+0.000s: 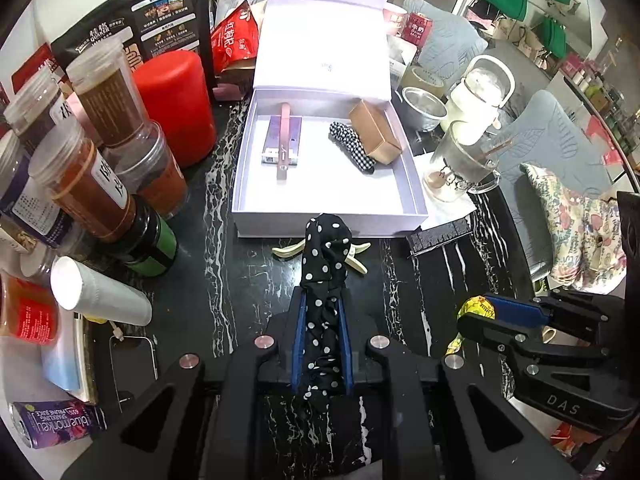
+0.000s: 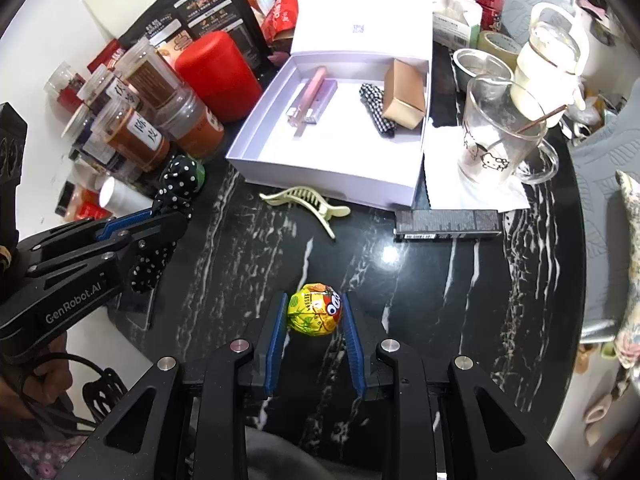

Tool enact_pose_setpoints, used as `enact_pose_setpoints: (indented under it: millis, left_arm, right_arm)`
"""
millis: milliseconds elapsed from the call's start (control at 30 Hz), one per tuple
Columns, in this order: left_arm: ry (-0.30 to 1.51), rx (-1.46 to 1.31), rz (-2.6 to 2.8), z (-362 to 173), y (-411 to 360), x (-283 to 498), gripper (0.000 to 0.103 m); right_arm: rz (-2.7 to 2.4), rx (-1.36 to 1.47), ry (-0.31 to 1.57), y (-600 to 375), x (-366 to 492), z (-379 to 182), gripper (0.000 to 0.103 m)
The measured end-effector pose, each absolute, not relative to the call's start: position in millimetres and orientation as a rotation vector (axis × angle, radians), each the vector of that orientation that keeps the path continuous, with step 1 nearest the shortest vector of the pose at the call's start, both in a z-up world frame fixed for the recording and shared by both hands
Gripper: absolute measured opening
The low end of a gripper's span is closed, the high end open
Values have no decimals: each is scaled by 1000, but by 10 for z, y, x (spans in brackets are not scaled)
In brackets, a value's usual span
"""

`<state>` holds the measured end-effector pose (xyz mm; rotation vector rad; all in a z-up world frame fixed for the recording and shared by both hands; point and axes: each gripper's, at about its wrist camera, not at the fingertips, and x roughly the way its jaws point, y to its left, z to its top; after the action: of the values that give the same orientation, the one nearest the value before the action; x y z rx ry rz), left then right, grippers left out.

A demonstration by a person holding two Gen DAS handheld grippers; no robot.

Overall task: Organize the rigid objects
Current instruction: 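Carry the lollipop and polka-dot scrunchie over the lavender box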

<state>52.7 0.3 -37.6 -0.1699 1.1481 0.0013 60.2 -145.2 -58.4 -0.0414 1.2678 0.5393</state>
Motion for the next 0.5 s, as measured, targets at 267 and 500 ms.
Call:
enact_pose_setpoints:
  millis: [267, 500]
  left_arm:
    - [1129, -151, -12, -235, 23, 608, 15]
    - [1117, -150, -10, -189, 103, 784, 15]
  right_arm:
    - [538, -38, 1229, -1432, 619, -424, 27]
    - [536, -35, 1202, -1384, 794, -339, 27]
